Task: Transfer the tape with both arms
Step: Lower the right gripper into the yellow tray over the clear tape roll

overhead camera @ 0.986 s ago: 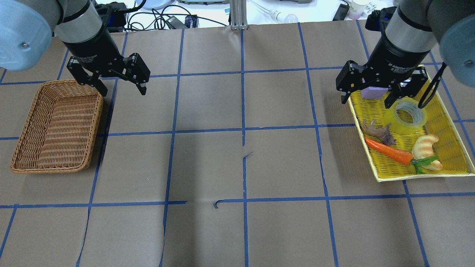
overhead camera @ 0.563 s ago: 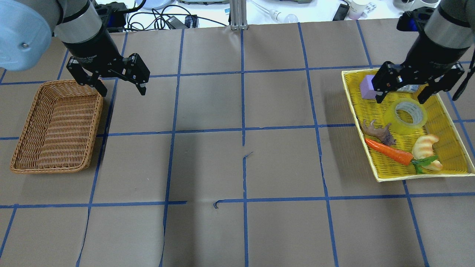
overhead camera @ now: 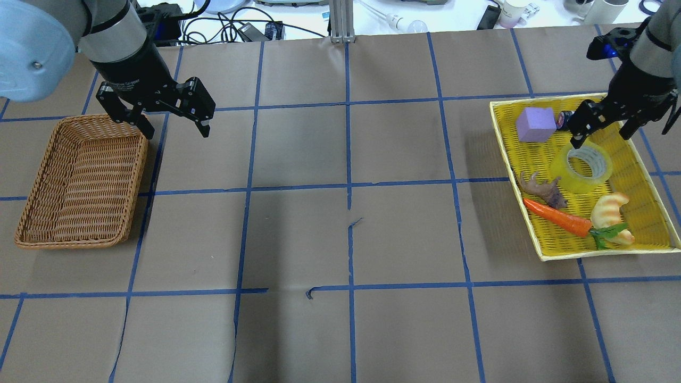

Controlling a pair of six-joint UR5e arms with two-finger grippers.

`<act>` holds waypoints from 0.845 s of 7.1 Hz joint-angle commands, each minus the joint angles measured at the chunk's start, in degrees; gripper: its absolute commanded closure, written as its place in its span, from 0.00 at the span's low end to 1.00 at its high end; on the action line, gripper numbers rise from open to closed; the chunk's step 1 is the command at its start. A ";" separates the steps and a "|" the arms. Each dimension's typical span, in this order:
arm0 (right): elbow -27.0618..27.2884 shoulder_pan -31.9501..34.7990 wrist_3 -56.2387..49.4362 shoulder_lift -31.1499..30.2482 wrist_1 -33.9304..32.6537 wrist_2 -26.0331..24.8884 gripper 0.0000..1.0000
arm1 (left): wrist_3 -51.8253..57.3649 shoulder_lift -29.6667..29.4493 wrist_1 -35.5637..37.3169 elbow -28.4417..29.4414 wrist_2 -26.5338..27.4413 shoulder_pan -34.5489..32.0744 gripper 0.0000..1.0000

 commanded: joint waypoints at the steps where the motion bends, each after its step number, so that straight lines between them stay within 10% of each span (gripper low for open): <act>1: 8.46 -2.40 -8.12 3.40 -16.58 0.09 0.00 | 0.09 -0.13 0.00 -0.12 -0.01 0.00 0.00; 6: 12.11 -2.40 -7.63 7.18 -22.71 1.76 0.10 | 0.18 -0.30 0.09 -0.03 0.08 0.00 0.00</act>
